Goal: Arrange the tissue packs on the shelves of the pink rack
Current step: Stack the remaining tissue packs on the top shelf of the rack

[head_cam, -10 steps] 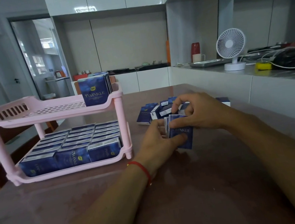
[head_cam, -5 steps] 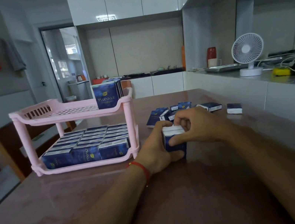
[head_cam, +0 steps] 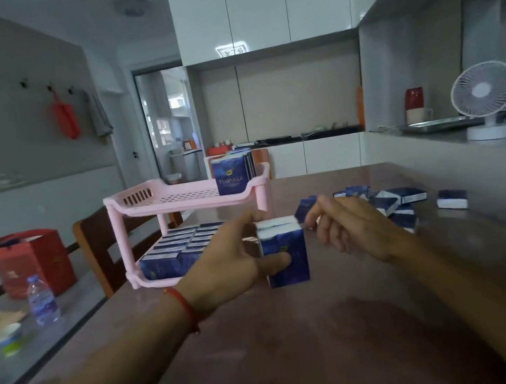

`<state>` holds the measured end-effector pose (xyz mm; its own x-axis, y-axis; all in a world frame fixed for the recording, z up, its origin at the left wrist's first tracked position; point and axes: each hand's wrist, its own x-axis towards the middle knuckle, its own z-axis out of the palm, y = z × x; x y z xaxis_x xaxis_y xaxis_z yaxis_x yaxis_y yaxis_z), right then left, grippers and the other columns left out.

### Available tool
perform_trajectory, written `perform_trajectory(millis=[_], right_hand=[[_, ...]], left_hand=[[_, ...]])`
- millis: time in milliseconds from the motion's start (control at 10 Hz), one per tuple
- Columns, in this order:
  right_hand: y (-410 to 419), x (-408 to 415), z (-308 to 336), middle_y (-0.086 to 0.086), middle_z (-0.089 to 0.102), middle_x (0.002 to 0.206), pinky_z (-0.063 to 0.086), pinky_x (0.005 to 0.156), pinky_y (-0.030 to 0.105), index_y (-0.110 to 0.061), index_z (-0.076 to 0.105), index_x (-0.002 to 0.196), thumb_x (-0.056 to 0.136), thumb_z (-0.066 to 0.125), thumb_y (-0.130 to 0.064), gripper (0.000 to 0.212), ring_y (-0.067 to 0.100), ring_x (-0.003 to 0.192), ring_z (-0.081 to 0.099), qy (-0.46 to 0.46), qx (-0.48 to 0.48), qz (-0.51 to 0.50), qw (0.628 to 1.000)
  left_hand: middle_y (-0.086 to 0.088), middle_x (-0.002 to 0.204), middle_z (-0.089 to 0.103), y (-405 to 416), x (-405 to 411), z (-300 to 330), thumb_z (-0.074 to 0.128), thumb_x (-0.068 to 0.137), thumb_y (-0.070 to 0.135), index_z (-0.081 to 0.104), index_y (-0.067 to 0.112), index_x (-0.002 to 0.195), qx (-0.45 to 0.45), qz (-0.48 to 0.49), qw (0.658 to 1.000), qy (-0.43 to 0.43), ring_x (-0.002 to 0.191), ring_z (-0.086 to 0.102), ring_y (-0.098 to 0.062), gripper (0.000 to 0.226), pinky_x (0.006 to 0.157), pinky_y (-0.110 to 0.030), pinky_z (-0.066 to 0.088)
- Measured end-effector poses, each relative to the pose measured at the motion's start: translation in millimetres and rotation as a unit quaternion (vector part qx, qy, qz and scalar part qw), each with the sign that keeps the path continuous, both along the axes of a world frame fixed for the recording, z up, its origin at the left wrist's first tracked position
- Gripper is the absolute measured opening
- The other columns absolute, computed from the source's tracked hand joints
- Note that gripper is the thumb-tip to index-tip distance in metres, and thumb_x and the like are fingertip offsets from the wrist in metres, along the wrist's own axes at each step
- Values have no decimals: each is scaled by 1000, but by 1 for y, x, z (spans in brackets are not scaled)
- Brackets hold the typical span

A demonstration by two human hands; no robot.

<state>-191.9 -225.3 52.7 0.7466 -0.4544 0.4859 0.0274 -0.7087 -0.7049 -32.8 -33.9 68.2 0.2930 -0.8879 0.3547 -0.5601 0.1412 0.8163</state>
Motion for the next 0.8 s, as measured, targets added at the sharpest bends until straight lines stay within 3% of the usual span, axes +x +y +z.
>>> perform_trajectory(millis=[100, 200, 300, 400, 500, 600, 700, 800], right_hand=[[1, 15, -11, 3, 69, 88, 51, 65, 42, -26, 66, 107, 92, 25, -67, 60, 22, 71, 63, -21, 34, -15, 999], [6, 29, -21, -9, 65, 113, 50, 82, 37, -39, 56, 120, 86, 22, -73, 59, 14, 95, 63, -19, 21, -23, 999], [10, 41, -29, -13, 49, 140, 43, 106, 38, -43, 42, 139, 83, 23, -75, 67, 9, 123, 51, -2, 16, -54, 998], [1, 58, -38, -19, 45, 140, 42, 107, 39, -72, 36, 121, 79, 26, -77, 43, 1, 125, 49, -7, 30, -70, 997], [-23, 70, -55, -31, 45, 129, 39, 101, 28, -81, 37, 109, 95, 37, -58, 27, -20, 113, 44, -6, 11, -112, 994], [-49, 72, -76, -43, 43, 128, 37, 105, 27, -76, 39, 118, 86, 35, -78, 32, -18, 120, 44, 13, -6, -102, 995], [-55, 70, -78, -44, 47, 126, 37, 103, 25, -78, 41, 114, 84, 31, -74, 33, -10, 123, 47, 18, 18, -115, 993], [-18, 46, -59, -41, 48, 131, 31, 108, 16, -56, 47, 134, 92, 29, -75, 49, -16, 126, 43, 24, 32, -74, 996]], left_hand=[[-6, 117, 71, 36, 24, 45, 76, 82, -2, 59, 10, 117, -1, -11, 1000, -7, 110, 68, -22, 40, 89, -44, 59], [-6, 113, 73, 57, 55, 83, 73, 82, -3, 60, 6, 114, -24, 30, 999, -35, 108, 69, -22, 36, 90, -40, 56], [-3, 109, 74, 57, 89, 109, 72, 82, -2, 60, 7, 115, -31, 89, 994, -59, 104, 69, -20, 36, 83, -32, 57], [-7, 111, 70, 38, 118, 124, 71, 81, -6, 59, 11, 116, -20, 126, 989, -68, 104, 67, -23, 40, 78, -30, 57], [-13, 116, 64, 9, 137, 130, 71, 80, -8, 55, 8, 120, -2, 134, 989, -58, 107, 65, -31, 46, 89, -41, 58], [-13, 116, 62, -24, 150, 132, 72, 79, -8, 54, 9, 121, 30, 129, 990, -44, 109, 63, -32, 49, 90, -42, 58], [-16, 121, 61, -55, 160, 132, 74, 78, -8, 53, 14, 118, 60, 124, 990, -37, 112, 61, -34, 50, 95, -50, 56], [-16, 120, 61, -79, 171, 127, 73, 79, -9, 52, 11, 121, 93, 112, 989, -19, 111, 62, -34, 51, 96, -51, 55]])
